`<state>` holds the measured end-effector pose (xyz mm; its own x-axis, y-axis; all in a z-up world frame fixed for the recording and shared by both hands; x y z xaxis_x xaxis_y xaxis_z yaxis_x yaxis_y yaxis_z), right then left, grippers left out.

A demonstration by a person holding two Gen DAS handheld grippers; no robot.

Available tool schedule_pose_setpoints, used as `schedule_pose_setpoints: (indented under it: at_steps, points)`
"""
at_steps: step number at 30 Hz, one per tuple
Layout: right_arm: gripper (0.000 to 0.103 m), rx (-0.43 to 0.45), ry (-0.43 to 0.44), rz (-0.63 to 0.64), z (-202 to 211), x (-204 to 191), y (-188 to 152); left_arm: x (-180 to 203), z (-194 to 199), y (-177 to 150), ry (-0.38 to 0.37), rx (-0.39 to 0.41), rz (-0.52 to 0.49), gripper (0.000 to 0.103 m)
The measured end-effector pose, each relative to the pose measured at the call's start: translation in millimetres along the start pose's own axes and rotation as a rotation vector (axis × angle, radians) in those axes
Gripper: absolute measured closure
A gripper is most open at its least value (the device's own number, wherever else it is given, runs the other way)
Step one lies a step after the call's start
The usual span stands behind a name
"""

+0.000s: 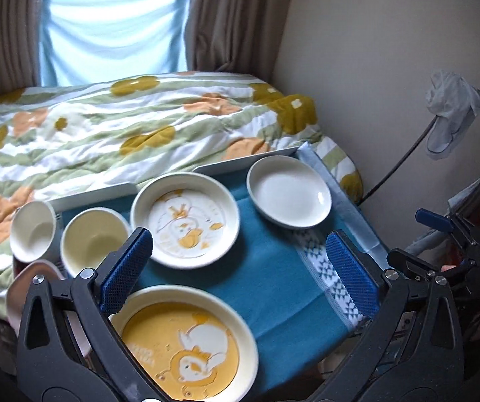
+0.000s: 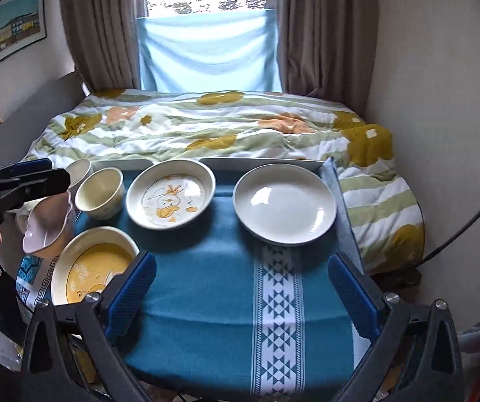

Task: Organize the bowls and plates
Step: 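Move the right gripper to the plain white plate rim and close, then lift the white plate and carry it over the yellow duck bowl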

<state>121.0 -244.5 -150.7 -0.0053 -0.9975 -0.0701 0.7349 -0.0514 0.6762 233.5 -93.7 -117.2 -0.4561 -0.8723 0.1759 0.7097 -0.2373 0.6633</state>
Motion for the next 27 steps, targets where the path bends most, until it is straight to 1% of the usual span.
schedule_pose_setpoints:
  at_steps: [3,4,7,9,11,12,13,14,15,16,17,19,21,22,23,24,26,27]
  points:
    - [0.001,0.023,-0.008,-0.088,0,31,15,21,-28,42,-0.072,-0.003,-0.039,0.000]
    - [0.001,0.021,0.001,-0.117,-4,40,18,27,-42,57,-0.087,-0.022,-0.053,0.000]
    - [0.001,-0.016,0.045,-0.241,-37,72,28,44,-94,92,-0.120,-0.097,-0.077,0.000]
    - [0.001,-0.039,0.055,-0.328,-60,90,26,47,-136,106,-0.135,-0.161,-0.072,0.001]
    - [0.003,-0.076,0.065,-0.430,-89,106,21,50,-185,113,-0.145,-0.249,-0.069,0.005]
    - [0.010,-0.088,0.079,-0.484,-104,114,17,49,-206,108,-0.148,-0.302,-0.081,0.015]
    - [0.022,-0.097,0.093,-0.526,-116,120,14,50,-230,107,-0.136,-0.357,-0.091,0.026]
    - [0.027,-0.109,0.102,-0.554,-127,124,10,50,-250,103,-0.124,-0.395,-0.098,0.030]
    - [0.037,-0.127,0.110,-0.576,-140,128,6,47,-266,97,-0.118,-0.419,-0.102,0.034]
    - [0.043,-0.144,0.113,-0.592,-151,132,3,47,-281,95,-0.117,-0.438,-0.103,0.036]
    - [0.044,-0.158,0.112,-0.601,-160,134,0,44,-292,89,-0.119,-0.452,-0.104,0.037]
    - [0.050,-0.179,0.113,-0.615,-175,137,-4,42,-314,82,-0.116,-0.485,-0.109,0.044]
    - [0.055,-0.196,0.091,-0.621,-185,142,-6,39,-327,74,-0.113,-0.510,-0.125,0.046]
    - [0.059,-0.208,0.086,-0.632,-189,145,-8,40,-333,71,-0.111,-0.521,-0.137,0.049]
    - [0.061,-0.217,0.086,-0.645,-191,147,-9,41,-336,67,-0.115,-0.530,-0.147,0.051]
    - [0.065,-0.225,0.086,-0.653,-193,149,-10,40,-341,64,-0.119,-0.539,-0.156,0.053]
    - [0.069,-0.235,0.071,-0.657,-196,151,-12,41,-346,61,-0.126,-0.548,-0.172,0.064]
    - [0.071,-0.238,0.064,-0.660,-198,153,-12,41,-348,60,-0.132,-0.554,-0.175,0.072]
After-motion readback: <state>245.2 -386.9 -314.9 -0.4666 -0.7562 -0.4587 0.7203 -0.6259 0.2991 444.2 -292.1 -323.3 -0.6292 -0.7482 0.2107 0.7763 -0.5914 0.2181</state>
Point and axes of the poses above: each gripper's, at about its wrist camera, not at the fingertips, and z roughly against the way its jaws point, x to its right, y to its top, the point moved 3 cm from there along -z, roughly the way its jaws point, and after that the axes turned 4 degrees about y, right-handed, at the moved point
